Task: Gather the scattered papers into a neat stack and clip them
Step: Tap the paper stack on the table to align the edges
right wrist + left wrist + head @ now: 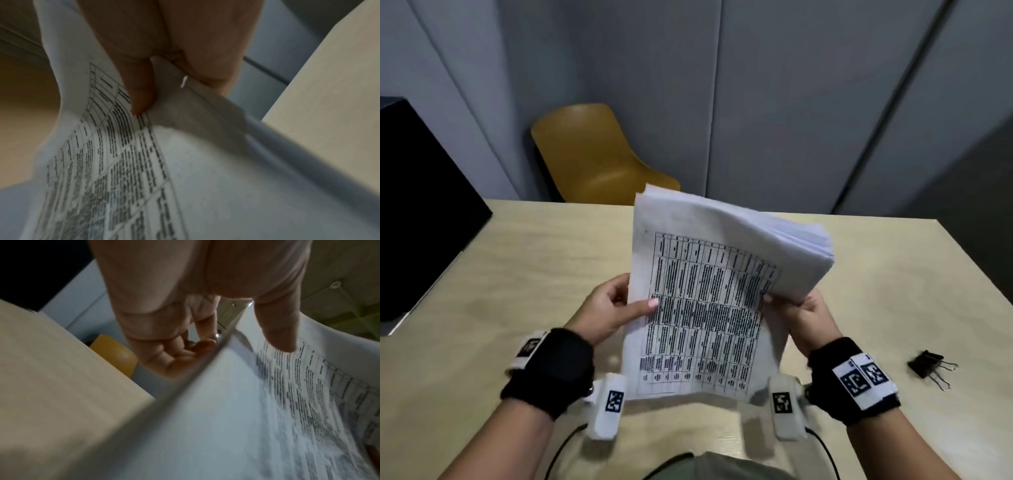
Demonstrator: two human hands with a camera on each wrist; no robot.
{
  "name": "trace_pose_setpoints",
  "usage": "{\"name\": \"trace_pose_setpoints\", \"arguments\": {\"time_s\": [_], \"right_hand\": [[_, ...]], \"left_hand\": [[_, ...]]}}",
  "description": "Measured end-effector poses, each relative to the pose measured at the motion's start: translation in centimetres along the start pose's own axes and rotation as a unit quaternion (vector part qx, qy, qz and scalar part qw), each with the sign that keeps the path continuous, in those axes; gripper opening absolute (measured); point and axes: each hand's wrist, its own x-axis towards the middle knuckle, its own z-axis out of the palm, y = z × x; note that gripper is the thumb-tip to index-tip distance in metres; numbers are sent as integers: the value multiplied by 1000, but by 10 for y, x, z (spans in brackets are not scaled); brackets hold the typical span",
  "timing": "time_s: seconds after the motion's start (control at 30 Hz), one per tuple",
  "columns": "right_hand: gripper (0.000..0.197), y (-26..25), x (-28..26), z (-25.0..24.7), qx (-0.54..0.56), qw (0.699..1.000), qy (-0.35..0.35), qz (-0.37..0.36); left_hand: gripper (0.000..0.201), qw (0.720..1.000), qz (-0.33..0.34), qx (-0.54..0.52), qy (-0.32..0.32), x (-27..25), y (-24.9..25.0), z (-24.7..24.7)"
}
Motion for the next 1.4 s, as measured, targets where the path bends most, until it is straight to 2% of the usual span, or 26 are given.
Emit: {"name": "trace_pose_setpoints", "arguments": {"time_s": [0.1, 0.2, 0.23, 0.27, 0.33, 0.37, 0.4, 0.5, 0.6, 0.67, 0.8, 0.87, 0.93, 0.97, 1.03, 1.1, 1.13, 1.23, 1.4], "right_hand": [[13, -17, 0, 7, 17, 999, -24, -18], [20, -22, 4, 6, -6, 1000, -29, -6], [16, -24, 5, 7, -17, 1000, -17, -2], [14, -21, 5, 8, -29, 1000, 1, -5], [19, -16, 6, 13, -63, 997, 47, -27], [18, -14, 5, 16, -73, 994, 68, -39], [17, -12, 4, 20, -77, 993, 78, -51], [21, -6, -4, 29, -98, 989, 91, -56], [44, -11, -11, 27, -98, 986, 101, -89], [49, -19, -10, 23, -95, 981, 114, -125], [30, -29, -3, 29, -83, 979, 118, -143], [26, -30, -1, 34, -90, 978, 117, -151], [27, -30, -2, 36, -95, 977, 118, -153], [30, -29, -3, 37, -98, 976, 119, -154], [49, -32, -8, 39, -120, 969, 131, -173], [70, -41, -11, 42, -171, 950, 136, -224], [70, -47, -11, 43, -210, 935, 129, -257], [45, -66, -9, 38, -312, 887, 112, -321], [33, -77, -6, 24, -307, 888, 129, -316]], "left_hand": [[82, 1000, 25, -15, -3, 8, 14, 11], [87, 986, 23, -164, -9, 16, 21, 11], [83, 986, 33, -164, -8, 17, 21, 12], [70, 989, 51, -140, 5, 18, 21, 15], [24, 990, 96, -82, 57, 15, 22, 28], [14, 988, 115, -59, 86, 13, 22, 35], [18, 984, 130, -41, 111, 10, 20, 39], [18, 982, 145, -3, 123, 1, 10, 48], [38, 978, 167, -1, 126, -4, 7, 45], [47, 975, 185, -14, 125, -2, 9, 41], [29, 970, 186, -2, 159, 1, 13, 49], [20, 965, 191, 13, 181, 1, 14, 54], [24, 959, 210, 14, 191, 1, 16, 56], [29, 955, 224, 13, 193, 0, 18, 56], [44, 942, 260, 27, 212, -3, 21, 55], [52, 921, 300, 83, 234, -5, 27, 52], [51, 908, 316, 126, 243, -6, 30, 50], [38, 880, 338, 204, 264, -4, 39, 42], [31, 866, 335, 247, 278, -6, 48, 26]]}}
